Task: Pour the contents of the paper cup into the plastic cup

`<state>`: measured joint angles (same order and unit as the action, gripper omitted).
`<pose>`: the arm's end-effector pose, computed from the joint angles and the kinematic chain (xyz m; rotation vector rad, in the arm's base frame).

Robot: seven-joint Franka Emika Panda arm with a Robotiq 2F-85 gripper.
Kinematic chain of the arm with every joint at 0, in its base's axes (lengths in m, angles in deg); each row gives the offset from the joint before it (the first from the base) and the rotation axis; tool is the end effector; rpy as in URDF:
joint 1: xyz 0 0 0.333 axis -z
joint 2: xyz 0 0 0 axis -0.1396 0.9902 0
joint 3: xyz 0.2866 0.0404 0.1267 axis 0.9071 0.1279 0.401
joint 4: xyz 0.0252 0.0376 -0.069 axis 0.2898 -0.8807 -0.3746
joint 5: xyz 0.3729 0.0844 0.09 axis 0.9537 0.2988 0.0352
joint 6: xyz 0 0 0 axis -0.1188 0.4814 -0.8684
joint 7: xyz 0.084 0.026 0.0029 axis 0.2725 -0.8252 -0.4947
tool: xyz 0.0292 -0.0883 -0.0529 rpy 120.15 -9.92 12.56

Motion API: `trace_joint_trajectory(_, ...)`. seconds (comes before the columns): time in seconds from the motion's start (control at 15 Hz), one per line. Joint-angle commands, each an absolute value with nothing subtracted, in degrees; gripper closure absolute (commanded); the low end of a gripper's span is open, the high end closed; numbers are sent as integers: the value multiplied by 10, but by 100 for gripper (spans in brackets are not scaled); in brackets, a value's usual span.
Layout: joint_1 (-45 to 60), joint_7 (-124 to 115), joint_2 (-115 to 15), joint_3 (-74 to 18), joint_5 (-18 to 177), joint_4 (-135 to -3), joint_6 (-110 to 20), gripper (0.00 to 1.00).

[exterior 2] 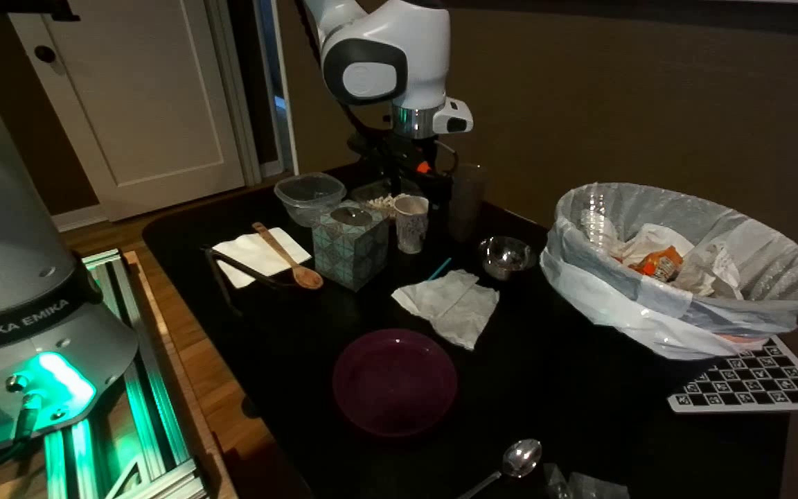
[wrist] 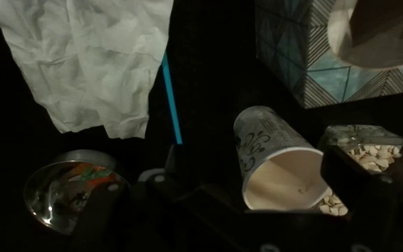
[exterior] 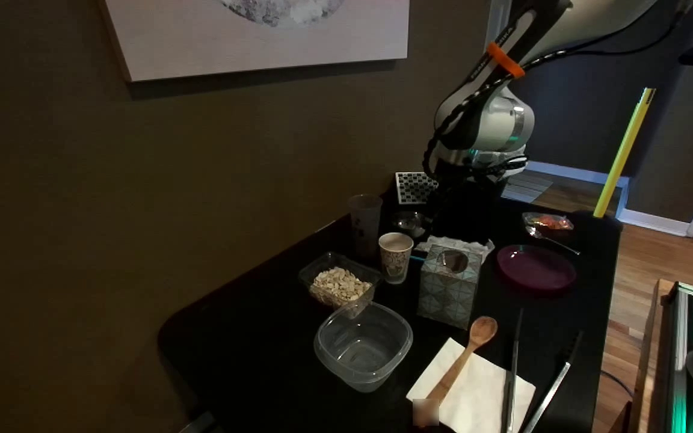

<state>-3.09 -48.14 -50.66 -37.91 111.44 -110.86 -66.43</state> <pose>0.5229 -0.0447 0.2296 -3.0041 -0.2887 -0.2677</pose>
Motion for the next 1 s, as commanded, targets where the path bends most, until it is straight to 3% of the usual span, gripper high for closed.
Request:
trace_joint_trajectory(0.0, 55, -446, -440, -285, 1077, -1053, -694, 0)
trace_joint_trajectory(0.47, 141, -378, -378, -196, 996, -1006, -756, 0)
trace_joint_trajectory(0.53, 148, -368, -373, -190, 984, -1001, -758, 4)
trace_joint_trajectory(0.6, 153, -358, -368, -184, 974, -997, -759, 26)
trace_joint_trajectory(0.73, 162, -345, -360, -173, 961, -991, -759, 30)
trace_joint_trajectory(0.93, 171, -330, -348, -161, 949, -982, -755, 54)
